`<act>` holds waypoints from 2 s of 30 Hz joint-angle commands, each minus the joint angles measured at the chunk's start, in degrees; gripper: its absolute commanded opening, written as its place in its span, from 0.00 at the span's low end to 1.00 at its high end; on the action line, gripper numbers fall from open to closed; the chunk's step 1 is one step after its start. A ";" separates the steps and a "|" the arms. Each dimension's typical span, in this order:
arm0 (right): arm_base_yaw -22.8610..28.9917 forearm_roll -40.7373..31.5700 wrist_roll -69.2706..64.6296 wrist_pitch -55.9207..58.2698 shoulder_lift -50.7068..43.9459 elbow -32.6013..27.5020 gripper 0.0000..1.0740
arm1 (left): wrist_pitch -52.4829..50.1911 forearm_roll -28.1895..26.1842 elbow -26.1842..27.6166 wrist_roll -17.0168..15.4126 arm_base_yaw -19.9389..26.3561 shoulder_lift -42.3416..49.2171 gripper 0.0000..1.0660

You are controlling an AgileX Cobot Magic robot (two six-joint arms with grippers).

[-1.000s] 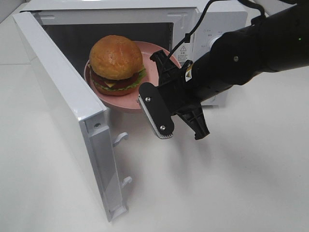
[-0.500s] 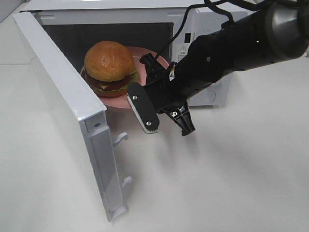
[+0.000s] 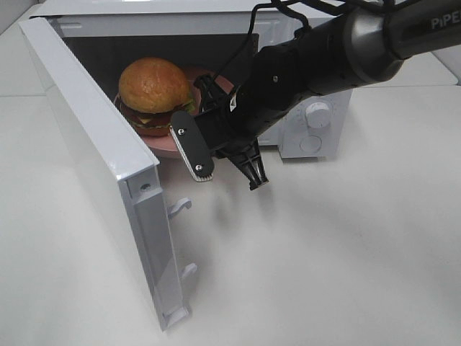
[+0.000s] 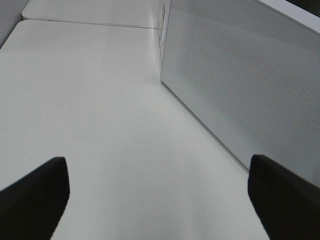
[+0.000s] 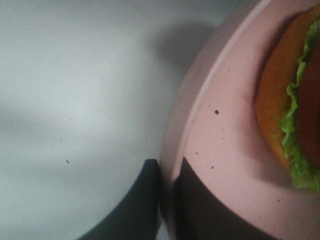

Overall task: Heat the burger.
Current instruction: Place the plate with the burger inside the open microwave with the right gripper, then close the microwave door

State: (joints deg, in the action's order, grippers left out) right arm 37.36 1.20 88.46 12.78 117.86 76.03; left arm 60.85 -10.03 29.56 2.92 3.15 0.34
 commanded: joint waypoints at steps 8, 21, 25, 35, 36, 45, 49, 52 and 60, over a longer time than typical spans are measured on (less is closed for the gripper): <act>-0.11 5.04 -8.02 1.20 3.90 8.82 0.00 | 0.34 -0.29 -0.06 0.00 -0.06 0.92 0.83; -0.23 12.03 -20.23 5.79 10.08 19.42 0.00 | 0.34 -0.29 -0.06 0.00 -0.06 0.92 0.83; -0.57 11.92 -20.23 6.13 10.71 20.40 0.00 | 0.34 -0.29 -0.06 0.00 -0.06 0.92 0.83; -0.80 11.80 -20.23 6.07 10.71 20.40 0.16 | 0.34 -0.29 -0.06 0.00 -0.06 0.92 0.83; -0.74 11.80 -20.23 6.25 10.71 20.40 0.19 | 0.34 -0.29 -0.06 0.00 -0.06 0.92 0.83; -0.63 10.94 -20.40 10.37 10.49 20.28 0.45 | 0.34 -0.29 -0.06 0.00 -0.06 0.92 0.83; -0.63 9.85 -20.51 10.37 9.80 20.23 0.45 | 0.34 -0.29 -0.06 0.00 -0.06 0.92 0.83; -0.34 9.85 -20.63 9.63 8.48 18.74 0.45 | 0.34 -0.29 -0.06 0.00 -0.06 0.92 0.83; 0.06 9.85 -20.63 5.10 3.44 9.63 0.48 | 0.34 -0.29 -0.06 0.00 -0.06 0.92 0.83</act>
State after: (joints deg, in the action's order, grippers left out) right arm 37.30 11.12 68.41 18.79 122.38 85.83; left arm 60.85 -10.03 29.56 2.92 3.15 0.34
